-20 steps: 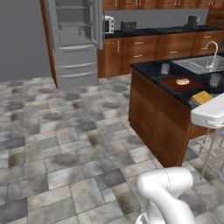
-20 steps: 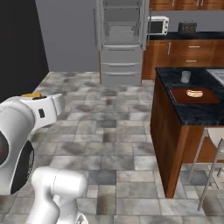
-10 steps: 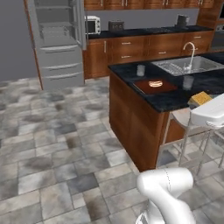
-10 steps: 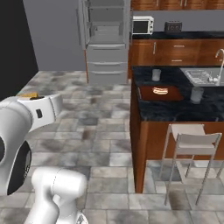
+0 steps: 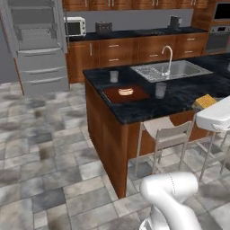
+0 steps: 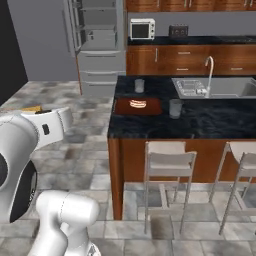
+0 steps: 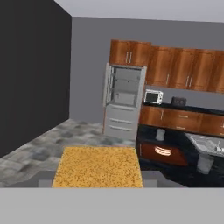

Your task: Take the cakes from the fridge and place them on the empty tray on the dining counter.

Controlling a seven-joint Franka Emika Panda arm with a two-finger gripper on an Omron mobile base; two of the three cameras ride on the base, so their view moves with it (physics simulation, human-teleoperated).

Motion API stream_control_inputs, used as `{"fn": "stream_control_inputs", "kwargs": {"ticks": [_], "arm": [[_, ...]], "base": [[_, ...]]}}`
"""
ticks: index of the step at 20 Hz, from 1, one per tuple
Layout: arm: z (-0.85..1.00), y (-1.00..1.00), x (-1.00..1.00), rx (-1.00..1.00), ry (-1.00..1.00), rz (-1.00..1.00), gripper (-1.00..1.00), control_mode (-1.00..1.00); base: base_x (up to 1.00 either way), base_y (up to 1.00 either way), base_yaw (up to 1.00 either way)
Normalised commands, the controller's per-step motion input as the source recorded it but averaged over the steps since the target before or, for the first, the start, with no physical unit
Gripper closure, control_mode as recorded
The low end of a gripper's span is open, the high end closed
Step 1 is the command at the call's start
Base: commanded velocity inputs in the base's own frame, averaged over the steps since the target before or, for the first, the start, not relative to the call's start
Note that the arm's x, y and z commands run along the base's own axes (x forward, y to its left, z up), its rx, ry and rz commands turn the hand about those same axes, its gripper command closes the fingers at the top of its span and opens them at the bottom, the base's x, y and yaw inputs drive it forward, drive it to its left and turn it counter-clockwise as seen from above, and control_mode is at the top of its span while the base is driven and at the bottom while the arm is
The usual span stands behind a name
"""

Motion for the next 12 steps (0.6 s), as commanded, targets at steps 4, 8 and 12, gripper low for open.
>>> {"fn": "stream_control_inputs", "kwargs": {"ticks": [4,8,12], "arm": [[0.00,0.00,0.00,0.00,0.00,0.00,1.00,1.00],[0.00,0.00,0.00,0.00,0.00,0.00,1.00,1.00],[0.00,0.00,0.00,0.00,0.00,0.00,1.00,1.00]], "base": [[0.00,-1.00,0.01],[0.00,-1.00,0.01],[0.00,-1.00,0.07]]}}
